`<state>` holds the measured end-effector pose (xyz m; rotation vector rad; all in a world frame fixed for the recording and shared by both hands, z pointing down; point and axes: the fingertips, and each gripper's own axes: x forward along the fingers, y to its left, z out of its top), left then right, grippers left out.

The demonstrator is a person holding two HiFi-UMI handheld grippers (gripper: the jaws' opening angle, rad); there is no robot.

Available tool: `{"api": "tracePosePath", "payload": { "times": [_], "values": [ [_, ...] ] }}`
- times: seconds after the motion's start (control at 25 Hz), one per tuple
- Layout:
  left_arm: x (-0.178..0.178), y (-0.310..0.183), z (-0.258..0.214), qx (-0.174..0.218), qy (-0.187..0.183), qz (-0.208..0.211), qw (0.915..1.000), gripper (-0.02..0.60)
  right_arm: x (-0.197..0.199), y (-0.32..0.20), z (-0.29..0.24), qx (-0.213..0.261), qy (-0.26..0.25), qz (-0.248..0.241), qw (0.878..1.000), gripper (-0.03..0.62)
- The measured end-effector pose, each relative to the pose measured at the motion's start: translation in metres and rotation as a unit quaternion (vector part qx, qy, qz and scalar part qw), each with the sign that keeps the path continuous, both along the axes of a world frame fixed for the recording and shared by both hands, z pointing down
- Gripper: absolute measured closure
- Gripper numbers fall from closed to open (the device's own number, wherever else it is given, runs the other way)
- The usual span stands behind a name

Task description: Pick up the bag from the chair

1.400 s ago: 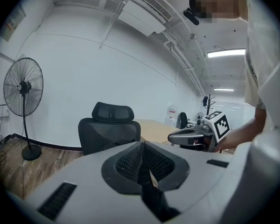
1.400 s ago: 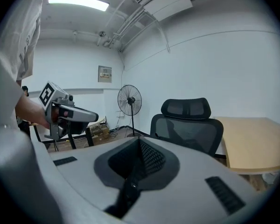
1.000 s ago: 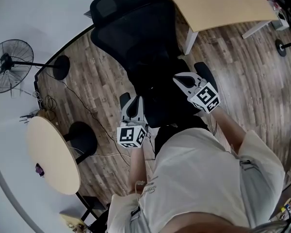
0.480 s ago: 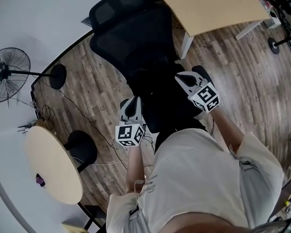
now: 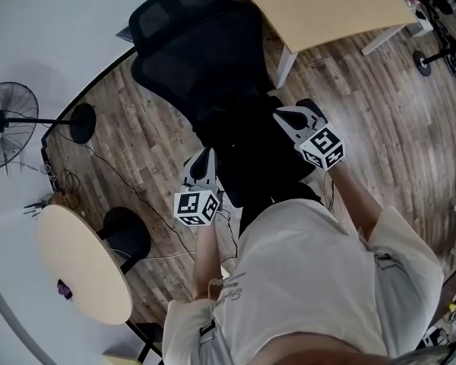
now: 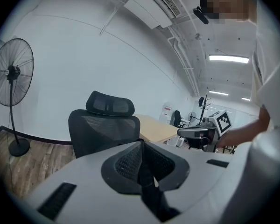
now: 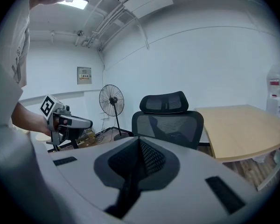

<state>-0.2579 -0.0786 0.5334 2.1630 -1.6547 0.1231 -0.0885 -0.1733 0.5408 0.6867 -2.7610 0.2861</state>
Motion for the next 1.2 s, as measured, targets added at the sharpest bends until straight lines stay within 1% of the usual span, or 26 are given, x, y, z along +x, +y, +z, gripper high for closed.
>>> {"api": "tracePosePath", "payload": {
  "times": [0.28,0.32,0.36,0.4,0.44,0.52,0.6,0.68,0.88,1.0,1.12,1.2],
  "values": [
    [0.005,-0.001,0.007,-0.013,-0.001,0.003,0.9999,0.554,0.002,-0.003,0.011,-0.011,0.001,-0.014,1.000,0.598],
    [0.004,-0.001,0.008,-0.016,-0.001,0.002,0.9999,0.554,0.000,-0.003,0.013,-0.016,0.000,-0.021,1.000,0.579],
    [0.003,-0.001,0.010,-0.019,0.000,0.001,0.9998,0.552,-0.003,-0.003,0.015,-0.021,-0.001,-0.028,0.999,0.495],
    [0.002,-0.002,0.013,-0.024,0.001,-0.001,0.9997,0.491,-0.006,-0.003,0.017,-0.026,-0.002,-0.033,0.999,0.407],
    [0.002,-0.002,0.016,-0.031,0.001,-0.001,0.9995,0.363,-0.008,-0.003,0.018,-0.028,-0.002,-0.034,0.999,0.392],
    [0.004,-0.002,0.021,-0.040,0.000,0.010,0.9992,0.353,-0.008,-0.004,0.020,-0.026,0.000,-0.032,0.999,0.430],
    [0.007,-0.003,0.026,-0.045,-0.004,0.021,0.9988,0.353,-0.008,-0.005,0.024,-0.029,0.003,-0.034,0.999,0.436],
    [0.007,-0.005,0.031,-0.051,-0.006,0.022,0.9984,0.353,-0.007,-0.006,0.030,-0.034,0.010,-0.040,0.999,0.445],
    [0.000,-0.015,0.051,-0.075,0.011,0.012,0.9970,0.353,-0.007,-0.018,0.058,-0.059,0.030,-0.048,0.997,0.444],
    [-0.007,-0.017,0.067,-0.092,0.013,0.007,0.9956,0.353,-0.006,-0.024,0.076,-0.079,0.034,-0.048,0.995,0.444],
    [-0.010,-0.024,0.083,-0.101,0.016,0.015,0.9947,0.353,-0.005,-0.032,0.091,-0.100,0.037,-0.051,0.993,0.444],
    [-0.014,-0.030,0.096,-0.108,0.020,0.022,0.9938,0.353,-0.008,-0.037,0.099,-0.104,0.043,-0.055,0.992,0.444]
  ]
}}
